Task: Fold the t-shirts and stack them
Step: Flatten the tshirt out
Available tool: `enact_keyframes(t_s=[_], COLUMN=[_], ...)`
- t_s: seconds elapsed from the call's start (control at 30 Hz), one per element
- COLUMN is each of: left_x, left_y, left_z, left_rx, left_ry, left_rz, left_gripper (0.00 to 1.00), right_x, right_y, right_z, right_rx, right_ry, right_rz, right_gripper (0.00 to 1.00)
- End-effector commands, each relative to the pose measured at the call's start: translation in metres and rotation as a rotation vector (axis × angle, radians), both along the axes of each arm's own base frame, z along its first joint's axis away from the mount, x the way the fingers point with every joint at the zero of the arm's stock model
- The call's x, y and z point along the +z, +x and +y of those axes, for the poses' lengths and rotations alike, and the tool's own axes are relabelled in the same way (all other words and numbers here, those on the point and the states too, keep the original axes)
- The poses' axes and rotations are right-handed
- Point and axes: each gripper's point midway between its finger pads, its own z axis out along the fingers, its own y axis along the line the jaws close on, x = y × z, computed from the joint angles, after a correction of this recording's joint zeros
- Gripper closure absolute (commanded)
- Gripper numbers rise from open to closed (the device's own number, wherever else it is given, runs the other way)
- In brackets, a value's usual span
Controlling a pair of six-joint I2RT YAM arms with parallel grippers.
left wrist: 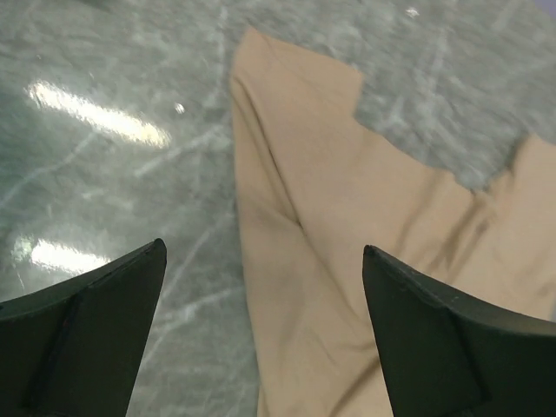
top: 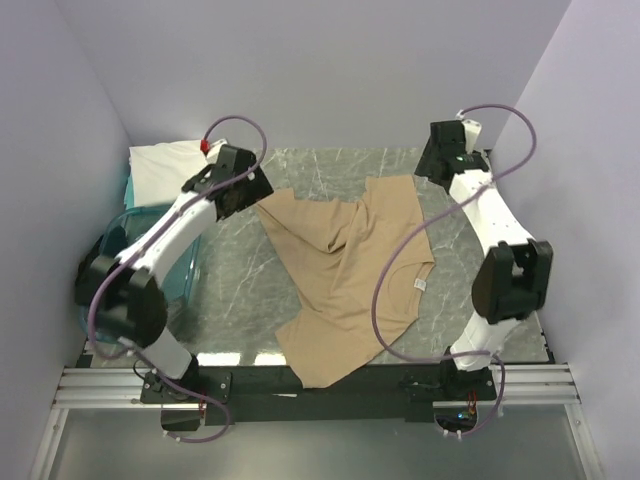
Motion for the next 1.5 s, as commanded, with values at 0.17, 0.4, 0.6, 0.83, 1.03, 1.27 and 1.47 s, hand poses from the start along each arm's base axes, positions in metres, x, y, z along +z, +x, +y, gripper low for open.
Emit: enact_keyframes(t_s=[0.17,0.4,0.6,0.83,1.03,1.27,1.47], left_x=[0.003,-0.008,-0.012,-0.018,-0.027,-0.042,-0.079], left_y=[-0.101,-0.149,-0.146,-0.162,-0.219,-0.308,-0.34], left_z=[-0.062,-0.061,-0.018,-0.036,-0.105,-0.216,-0.284], left_rx=[-0.289,-0.276,-0.086,-0.239,-0.593,-1.021,-1.212], left_ry=[-0.036,-0.094,-0.035,-0.158,-0.134,-0.105,0.104], left_rz=[-0.085,-0.083,-0.063,-0.07,-0.104,-0.072,-0.006], left_gripper=[0.01,0.0,0.01,0.01,0.01,0.01,0.1], right_x=[0.014,-0.032,-0.077,-0.117,-0.11,-0.112,-0.116], right_y=[-0.06,-0.139,-0.221,-0.235,-0.214,-0.176,-0.158], right_z=[0.026,0.134,0.228,0.201,0.161,0.088,0.041], right_rx=[0.076,0.485,0.75,0.601,0.454,0.233,0.084], right_ry=[0.193,0.381,0.416,0.286,0.24,0.306,0.353], right_rz=[-0.101,-0.043,0.15,0.242,0.219,0.165,0.151], right_gripper=[0.19,0.16,0.17,0.16,0.13,0.13,0.14])
